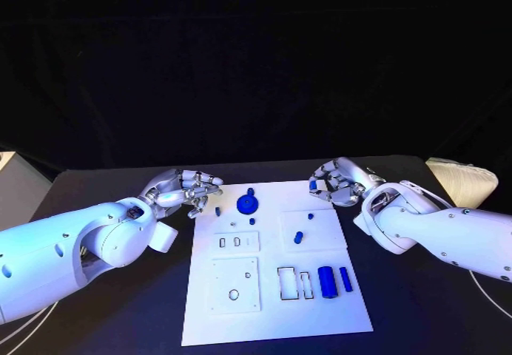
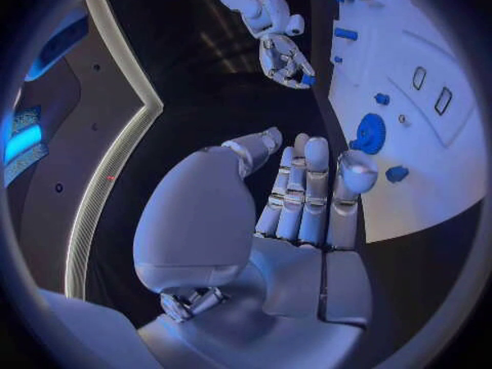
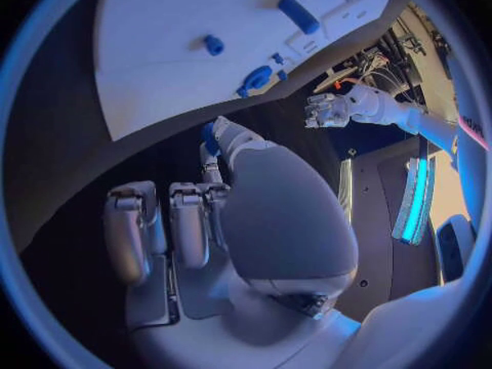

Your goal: Assemble the parts on the task board

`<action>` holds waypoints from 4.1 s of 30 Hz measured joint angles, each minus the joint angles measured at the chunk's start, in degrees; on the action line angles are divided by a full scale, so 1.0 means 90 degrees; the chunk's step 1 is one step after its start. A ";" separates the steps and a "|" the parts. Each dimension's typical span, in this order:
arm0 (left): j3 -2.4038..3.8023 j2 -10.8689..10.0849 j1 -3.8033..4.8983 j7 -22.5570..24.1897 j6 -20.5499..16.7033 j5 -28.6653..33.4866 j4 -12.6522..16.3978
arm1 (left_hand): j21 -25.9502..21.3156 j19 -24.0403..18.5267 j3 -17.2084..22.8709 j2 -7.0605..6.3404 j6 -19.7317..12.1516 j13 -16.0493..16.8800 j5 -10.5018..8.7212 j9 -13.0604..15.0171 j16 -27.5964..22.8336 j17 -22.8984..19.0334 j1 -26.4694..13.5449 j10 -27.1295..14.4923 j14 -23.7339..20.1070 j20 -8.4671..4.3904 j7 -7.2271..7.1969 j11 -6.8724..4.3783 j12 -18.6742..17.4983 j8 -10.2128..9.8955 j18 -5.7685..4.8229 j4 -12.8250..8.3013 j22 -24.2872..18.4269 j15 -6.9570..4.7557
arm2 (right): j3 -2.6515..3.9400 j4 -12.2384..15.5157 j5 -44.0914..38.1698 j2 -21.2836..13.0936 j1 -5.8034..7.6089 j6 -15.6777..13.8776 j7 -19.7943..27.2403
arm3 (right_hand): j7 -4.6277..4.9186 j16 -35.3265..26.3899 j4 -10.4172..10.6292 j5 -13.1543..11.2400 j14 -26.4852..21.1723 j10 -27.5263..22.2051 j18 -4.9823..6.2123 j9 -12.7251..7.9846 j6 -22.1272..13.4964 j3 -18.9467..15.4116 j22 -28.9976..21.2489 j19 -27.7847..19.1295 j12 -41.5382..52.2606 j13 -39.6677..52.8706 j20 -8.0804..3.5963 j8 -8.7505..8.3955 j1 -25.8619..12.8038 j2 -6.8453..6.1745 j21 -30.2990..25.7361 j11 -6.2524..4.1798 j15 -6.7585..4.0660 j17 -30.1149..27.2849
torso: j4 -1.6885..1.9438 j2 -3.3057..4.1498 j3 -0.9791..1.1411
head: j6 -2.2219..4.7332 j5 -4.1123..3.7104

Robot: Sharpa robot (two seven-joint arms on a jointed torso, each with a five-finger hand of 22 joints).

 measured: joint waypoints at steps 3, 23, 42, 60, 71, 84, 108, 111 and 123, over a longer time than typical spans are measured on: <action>-0.0007 0.0026 0.0000 0.0003 0.0008 0.0001 -0.0029 | 0.0000 0.0000 0.0000 0.0000 0.0000 0.0000 0.0000 0.0002 0.0000 0.0000 0.0000 0.0000 0.0000 0.0000 0.0000 0.0000 0.0000 0.0000 0.0000 0.0000 0.0000 0.0000 | -0.0001 0.0335 0.0001 0.0080 0.0022 -0.0015 -0.0242 | -0.0001 0.0000 0.0008 0.0000 0.0000 0.0000 0.0000 0.0000 -0.0001 0.0009 0.0000 0.0000 0.0000 0.0000 0.0000 0.0000 0.0000 0.0000 0.0000 0.0000 0.0000 0.0000 | -0.0006 -0.0034 -0.0011 | -0.0018 0.0037; -0.0033 0.0184 -0.0001 -0.0003 0.0027 0.0003 -0.0130 | 0.0000 0.0000 0.0000 0.0001 0.0000 0.0006 0.0000 0.0000 0.0000 0.0000 0.0001 0.0001 0.0000 0.0000 0.0000 0.0000 0.0000 0.0000 0.0000 0.0000 0.0007 0.0000 | -0.0140 0.0669 -0.0521 0.1621 -0.0548 0.0133 -0.1282 | -0.0023 0.0000 -0.0026 0.0055 0.0000 0.0000 0.0000 0.0000 -0.0023 0.0080 -0.0002 0.0000 0.0000 -0.0002 0.0001 0.0000 -0.0061 -0.0064 0.0000 0.0001 0.0001 0.0000 | -0.0035 -0.0161 -0.0085 | -0.0109 0.0124; -0.0037 0.0192 -0.0002 -0.0015 0.0027 0.0003 -0.0121 | 0.0000 0.0000 0.0000 0.0026 0.0000 0.0005 0.0000 0.0005 0.0000 -0.0001 -0.0024 0.0001 0.0000 0.0000 0.0000 0.0000 0.0000 0.0000 0.0000 0.0000 0.0011 0.0000 | -0.0161 0.0323 -0.1316 0.2145 -0.0888 0.0179 -0.1784 | -0.0034 0.0000 -0.0026 0.0055 0.0000 0.0000 0.0000 0.0001 -0.0034 0.0080 0.0003 0.0000 -0.0001 -0.0002 0.0002 0.0000 -0.0113 -0.0063 0.0000 0.0001 0.0001 0.0005 | -0.0037 -0.0142 -0.0072 | -0.0222 0.0245; -0.0037 0.0180 -0.0002 -0.0030 0.0033 0.0003 -0.0120 | 0.0000 0.0000 0.0000 0.0026 0.0000 0.0011 0.0000 0.0004 0.0000 -0.0001 -0.0024 0.0001 0.0000 0.0000 0.0000 0.0000 0.0000 0.0000 0.0000 0.0000 0.0010 0.0000 | -0.0161 0.0195 -0.1668 0.2221 -0.0935 0.0195 -0.1931 | -0.0045 0.0000 -0.0026 0.0049 0.0000 0.0000 0.0000 0.0001 -0.0045 0.0078 0.0001 0.0000 -0.0001 0.0002 0.0002 0.0197 -0.0188 -0.0138 0.0000 0.0001 0.0002 0.0003 | -0.0049 -0.0139 -0.0071 | -0.0301 0.0248; -0.0037 0.0180 -0.0002 -0.0039 0.0043 0.0002 -0.0124 | 0.0000 0.0000 0.0000 0.0026 0.0000 0.0010 0.0000 0.0003 0.0000 -0.0001 -0.0024 0.0001 0.0000 0.0000 -0.0001 0.0000 0.0000 0.0000 0.0000 0.0000 0.0009 0.0000 | -0.0158 0.0129 -0.1854 0.2290 -0.0979 0.0198 -0.2091 | -0.0046 0.0000 -0.0007 0.0049 0.0000 0.0000 0.0000 0.0132 -0.0046 0.0096 0.0000 -0.0001 -0.0027 0.0001 0.0002 0.0271 -0.0331 -0.0230 0.0000 0.0001 0.0002 0.0003 | -0.0041 -0.0139 -0.0071 | -0.0334 0.0244; -0.0037 0.0175 -0.0002 -0.0051 0.0062 0.0002 -0.0123 | 0.0000 -0.0023 0.0000 -0.0007 -0.0022 0.0017 0.0000 0.0010 0.0000 0.0004 -0.0058 0.0001 0.0000 0.0023 -0.0023 0.0000 0.0000 0.0000 0.0000 0.0000 0.0009 0.0000 | -0.0151 0.0073 -0.2032 0.2333 -0.1000 0.0180 -0.2194 | -0.0080 0.0000 0.0012 0.0050 0.0000 0.0000 0.0000 0.0145 -0.0011 0.0078 -0.0001 -0.0001 -0.0054 0.0000 0.0002 0.0318 -0.0439 -0.0305 0.0000 0.0001 0.0002 0.0002 | -0.0044 -0.0140 -0.0068 | -0.0356 0.0253; -0.0037 0.0177 -0.0002 -0.0069 0.0100 0.0002 -0.0142 | 0.0000 -0.0023 0.0000 -0.0007 -0.0022 0.0015 0.0000 0.0008 0.0000 0.0003 -0.0058 0.0001 0.0000 0.0023 -0.0023 0.0000 0.0000 0.0000 0.0000 0.0000 0.0008 0.0000 | -0.0159 0.0038 -0.2053 0.2340 -0.1027 0.0192 -0.2195 | 0.0084 -0.0025 0.0132 0.0068 0.0014 -0.0024 0.0000 0.0079 -0.0476 -0.0143 -0.0002 -0.0001 -0.0444 -0.0002 0.0002 0.0265 -0.0693 -0.0559 0.0000 0.0093 0.0063 0.0001 | -0.0046 -0.0143 -0.0063 | -0.0382 0.0262; -0.0037 0.0181 -0.0002 -0.0072 0.0105 0.0002 -0.0148 | 0.0000 -0.0023 0.0000 -0.0007 -0.0022 0.0015 0.0000 0.0008 0.0000 0.0002 -0.0057 0.0001 0.0000 0.0023 -0.0023 0.0000 0.0000 0.0000 0.0000 0.0000 0.0008 0.0000 | -0.0159 0.0034 -0.2052 0.2343 -0.1027 0.0192 -0.2195 | 0.0083 -0.0025 0.0134 0.0068 0.0022 -0.0034 0.0000 0.0077 -0.0490 -0.0171 -0.0003 -0.0001 -0.0473 -0.0001 0.0002 0.0265 -0.0697 -0.0563 0.0000 0.0104 0.0072 0.0001 | -0.0047 -0.0143 -0.0062 | -0.0385 0.0262; -0.0039 0.0185 -0.0002 -0.0083 0.0123 0.0002 -0.0163 | 0.0000 -0.0023 0.0000 -0.0007 -0.0022 0.0015 0.0000 0.0007 0.0000 0.0002 -0.0058 0.0001 0.0000 0.0023 -0.0023 0.0000 0.0000 0.0000 0.0000 0.0000 0.0008 0.0000 | -0.0159 0.0048 -0.2049 0.2335 -0.1028 0.0170 -0.2181 | 0.0135 -0.0049 0.0176 0.0046 0.0022 -0.0133 0.0000 0.0039 -0.0703 -0.0343 0.0002 0.0000 -0.0609 -0.0002 0.0049 0.0194 -0.0730 -0.0597 -0.0067 0.0195 0.0122 0.0001 | -0.0047 -0.0139 -0.0060 | -0.0396 0.0257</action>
